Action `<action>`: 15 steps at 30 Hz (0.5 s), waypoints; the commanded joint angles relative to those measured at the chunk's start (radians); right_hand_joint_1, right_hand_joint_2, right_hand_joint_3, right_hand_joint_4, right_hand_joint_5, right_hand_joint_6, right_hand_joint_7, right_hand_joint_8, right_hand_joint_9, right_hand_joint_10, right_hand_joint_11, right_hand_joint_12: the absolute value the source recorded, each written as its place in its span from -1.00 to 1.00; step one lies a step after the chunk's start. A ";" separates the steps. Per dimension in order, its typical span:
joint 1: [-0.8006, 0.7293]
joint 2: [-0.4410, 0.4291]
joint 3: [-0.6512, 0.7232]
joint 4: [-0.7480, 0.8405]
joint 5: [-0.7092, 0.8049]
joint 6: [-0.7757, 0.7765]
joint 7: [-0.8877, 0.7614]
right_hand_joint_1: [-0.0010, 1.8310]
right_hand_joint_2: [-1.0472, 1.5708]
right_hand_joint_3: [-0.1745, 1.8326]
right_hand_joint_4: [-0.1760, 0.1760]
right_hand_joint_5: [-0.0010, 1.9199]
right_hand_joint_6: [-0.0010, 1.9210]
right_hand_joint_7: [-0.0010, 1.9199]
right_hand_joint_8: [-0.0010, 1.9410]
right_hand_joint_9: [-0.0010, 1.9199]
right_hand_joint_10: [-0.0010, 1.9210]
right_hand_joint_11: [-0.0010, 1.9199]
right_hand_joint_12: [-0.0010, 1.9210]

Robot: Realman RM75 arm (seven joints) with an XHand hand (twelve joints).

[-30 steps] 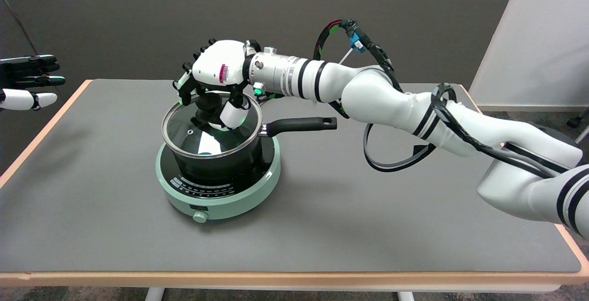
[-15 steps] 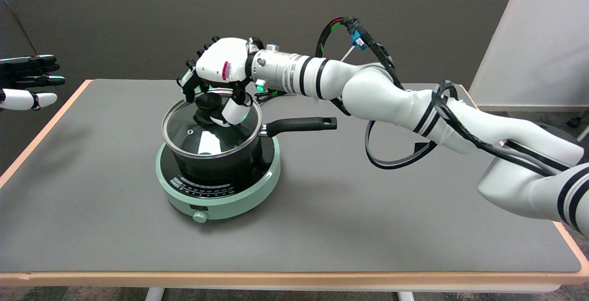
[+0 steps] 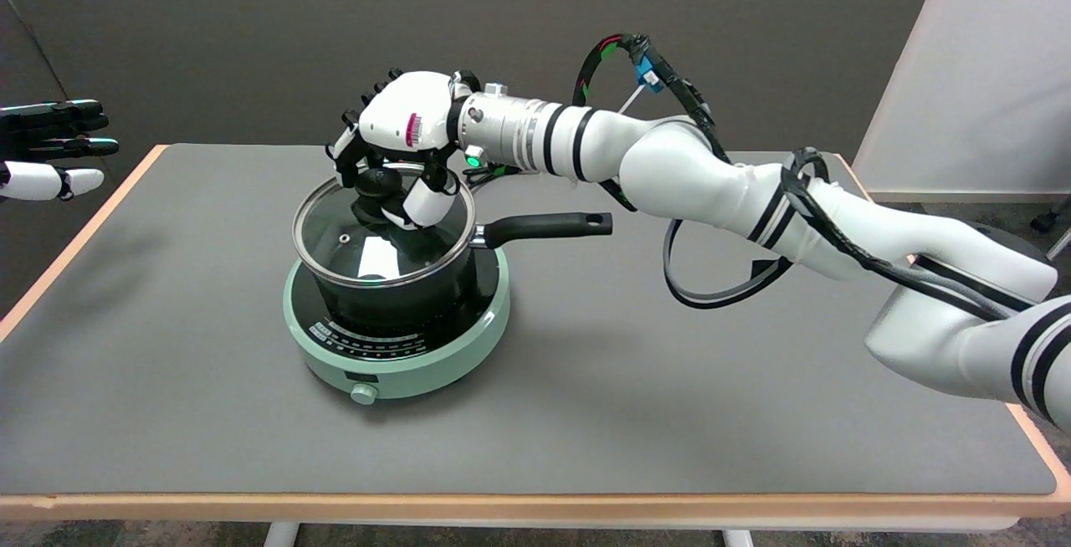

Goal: Pick up the pot lid.

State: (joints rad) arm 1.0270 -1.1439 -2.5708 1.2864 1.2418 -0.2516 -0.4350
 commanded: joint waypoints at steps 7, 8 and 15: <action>-0.010 -0.005 -0.001 -0.007 -0.001 0.011 -0.002 -0.08 0.29 0.10 1.00 -0.28 -0.31 -0.10 -0.54 -0.14 -0.27 -0.44 0.05; -0.010 -0.004 -0.001 -0.006 -0.001 0.012 -0.002 -0.08 0.30 0.10 1.00 -0.27 -0.26 -0.10 -0.51 -0.14 -0.27 -0.44 0.05; -0.014 0.000 -0.001 0.000 -0.001 0.026 -0.001 0.12 0.62 -0.56 0.56 -0.21 0.42 -0.02 -0.20 -0.09 -0.07 -0.39 0.12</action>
State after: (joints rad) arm 1.0211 -1.1481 -2.5718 1.2808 1.2415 -0.2432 -0.4362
